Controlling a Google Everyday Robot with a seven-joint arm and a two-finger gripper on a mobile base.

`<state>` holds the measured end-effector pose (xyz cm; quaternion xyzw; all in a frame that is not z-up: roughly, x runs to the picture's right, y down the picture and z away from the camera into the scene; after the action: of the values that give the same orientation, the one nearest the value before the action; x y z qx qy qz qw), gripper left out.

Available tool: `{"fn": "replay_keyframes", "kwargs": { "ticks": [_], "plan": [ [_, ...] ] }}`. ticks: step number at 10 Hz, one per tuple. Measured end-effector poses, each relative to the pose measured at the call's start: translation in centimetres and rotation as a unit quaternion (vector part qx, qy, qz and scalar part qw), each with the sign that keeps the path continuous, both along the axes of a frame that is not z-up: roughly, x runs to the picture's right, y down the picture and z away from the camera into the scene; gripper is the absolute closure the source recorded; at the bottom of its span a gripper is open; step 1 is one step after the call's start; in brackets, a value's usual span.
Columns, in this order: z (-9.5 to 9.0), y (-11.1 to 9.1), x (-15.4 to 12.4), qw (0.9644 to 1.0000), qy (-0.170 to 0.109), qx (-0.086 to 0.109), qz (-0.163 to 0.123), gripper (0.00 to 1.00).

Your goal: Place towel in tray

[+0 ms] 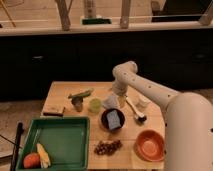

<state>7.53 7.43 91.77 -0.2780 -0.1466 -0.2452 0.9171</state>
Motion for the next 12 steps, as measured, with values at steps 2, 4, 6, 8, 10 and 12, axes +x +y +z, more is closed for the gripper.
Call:
{"fn": "replay_keyframes", "kwargs": {
  "ticks": [2, 4, 6, 8, 10, 12],
  "plan": [
    [1.1, 1.4, -0.4, 0.9998, -0.003, 0.0, -0.021, 0.2],
    [1.9, 2.1, -0.5, 0.9996, -0.003, -0.005, -0.029, 0.2],
    [3.0, 3.3, -0.5, 0.9994, -0.006, -0.018, -0.029, 0.31],
    [3.5, 3.7, -0.4, 0.9992, -0.017, -0.032, -0.018, 0.51],
    [3.2, 3.8, -0.3, 0.9991, -0.016, -0.034, -0.021, 0.7],
    [2.8, 3.4, -0.1, 0.9991, -0.015, -0.033, -0.02, 0.92]
  ]
}}
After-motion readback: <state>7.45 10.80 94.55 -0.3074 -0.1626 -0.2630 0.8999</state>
